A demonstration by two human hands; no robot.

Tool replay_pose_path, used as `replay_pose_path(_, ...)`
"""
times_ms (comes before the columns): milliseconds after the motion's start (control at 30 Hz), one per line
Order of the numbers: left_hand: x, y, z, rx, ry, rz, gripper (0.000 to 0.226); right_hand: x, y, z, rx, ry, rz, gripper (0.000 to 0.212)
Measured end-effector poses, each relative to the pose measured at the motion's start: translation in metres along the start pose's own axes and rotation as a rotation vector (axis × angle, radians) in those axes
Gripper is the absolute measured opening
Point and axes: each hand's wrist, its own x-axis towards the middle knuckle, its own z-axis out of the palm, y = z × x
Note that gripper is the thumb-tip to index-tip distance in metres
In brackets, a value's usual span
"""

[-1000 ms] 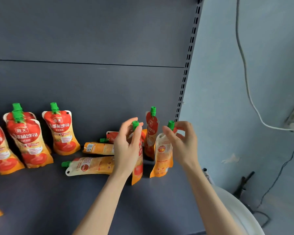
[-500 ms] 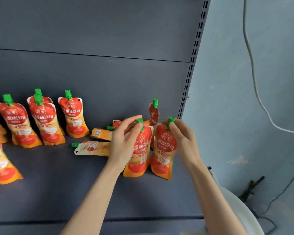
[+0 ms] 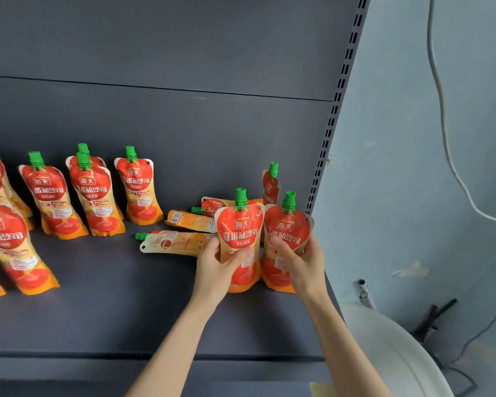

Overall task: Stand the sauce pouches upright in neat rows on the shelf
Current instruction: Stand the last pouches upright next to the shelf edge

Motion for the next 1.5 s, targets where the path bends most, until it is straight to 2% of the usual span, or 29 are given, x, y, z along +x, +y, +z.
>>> replay_pose_path(233, -0.003, 0.013, -0.042, -0.048, 0.022, 0.07, 0.025, -0.005, -0.014, 0.024, -0.023, -0.074, -0.046, 0.009)
replay_pose_path(400, -0.006, 0.021, -0.094, -0.046, 0.063, 0.125, 0.029, -0.014, -0.022, 0.069, 0.011, -0.164, -0.07, 0.006)
replay_pose_path(633, -0.007, 0.012, -0.191, -0.033, 0.109, 0.106, 0.036, -0.04, -0.021, 0.16, 0.015, -0.247, -0.078, 0.004)
replay_pose_path(767, -0.007, 0.01, -0.249, -0.004, 0.052, 0.134, 0.035, -0.06, -0.017, 0.217, 0.019, -0.214, -0.084, 0.025)
replay_pose_path(900, -0.007, 0.0, -0.3, 0.036, -0.002, 0.158, 0.037, -0.08, -0.01, 0.263, 0.013, -0.16, -0.104, 0.016)
replay_pose_path(1067, -0.004, -0.005, -0.34, 0.048, -0.017, 0.185, 0.035, -0.098, -0.012, 0.297, -0.009, -0.117, -0.111, 0.017)
replay_pose_path(1133, -0.005, -0.007, -0.351, 0.04, -0.011, 0.195, 0.037, -0.103, -0.012, 0.308, -0.037, -0.109, -0.116, 0.02)
replay_pose_path(1233, -0.008, -0.012, -0.36, 0.004, 0.008, 0.194, 0.044, -0.111, -0.009, 0.319, -0.036, -0.123, -0.099, 0.01)
replay_pose_path(1500, -0.019, -0.021, -0.366, 0.103, 0.127, 0.256, 0.051, -0.126, 0.007, 0.315, -0.114, -0.146, -0.051, 0.038)
